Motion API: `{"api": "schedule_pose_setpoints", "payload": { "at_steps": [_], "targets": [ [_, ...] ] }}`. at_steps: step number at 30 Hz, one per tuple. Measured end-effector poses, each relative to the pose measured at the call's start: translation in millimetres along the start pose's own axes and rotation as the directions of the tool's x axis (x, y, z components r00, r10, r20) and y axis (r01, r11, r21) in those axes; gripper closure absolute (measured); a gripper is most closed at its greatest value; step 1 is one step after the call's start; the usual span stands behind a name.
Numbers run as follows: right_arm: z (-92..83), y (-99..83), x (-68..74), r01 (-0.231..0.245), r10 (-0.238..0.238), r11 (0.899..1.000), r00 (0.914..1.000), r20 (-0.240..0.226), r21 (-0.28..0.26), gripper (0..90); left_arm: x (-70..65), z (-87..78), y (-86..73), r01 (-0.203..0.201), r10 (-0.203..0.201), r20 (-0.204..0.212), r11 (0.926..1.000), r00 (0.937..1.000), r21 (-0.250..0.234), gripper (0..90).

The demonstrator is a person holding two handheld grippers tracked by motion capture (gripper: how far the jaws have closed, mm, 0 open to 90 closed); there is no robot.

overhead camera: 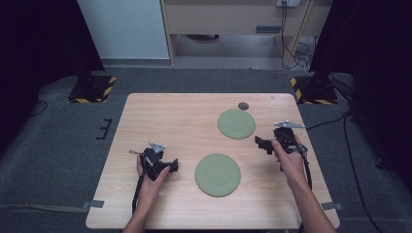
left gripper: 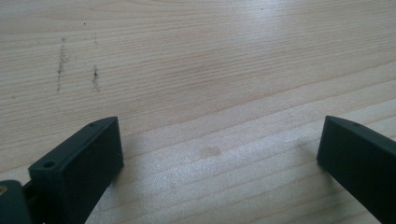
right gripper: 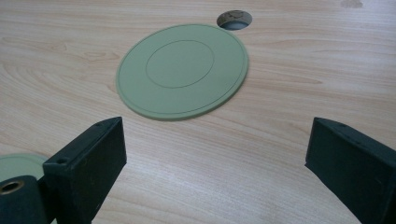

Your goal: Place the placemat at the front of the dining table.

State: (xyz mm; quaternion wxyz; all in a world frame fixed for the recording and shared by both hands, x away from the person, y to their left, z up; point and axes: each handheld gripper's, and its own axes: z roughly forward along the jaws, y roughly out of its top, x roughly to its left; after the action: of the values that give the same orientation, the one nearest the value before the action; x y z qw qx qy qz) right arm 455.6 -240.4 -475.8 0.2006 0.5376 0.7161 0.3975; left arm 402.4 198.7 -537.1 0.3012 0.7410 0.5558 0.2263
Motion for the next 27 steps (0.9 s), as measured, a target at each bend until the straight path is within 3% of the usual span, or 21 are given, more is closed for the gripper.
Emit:
{"api": "schedule_pose_setpoints", "payload": {
  "at_steps": [27],
  "targets": [
    [-15.0,-39.2,0.2,-0.001,0.001,1.0,0.9999,-0.017,0.022,5.6,0.0,0.0,0.0,0.0,0.0,0.0,1.0,1.0,0.0,0.0]
  ]
}}
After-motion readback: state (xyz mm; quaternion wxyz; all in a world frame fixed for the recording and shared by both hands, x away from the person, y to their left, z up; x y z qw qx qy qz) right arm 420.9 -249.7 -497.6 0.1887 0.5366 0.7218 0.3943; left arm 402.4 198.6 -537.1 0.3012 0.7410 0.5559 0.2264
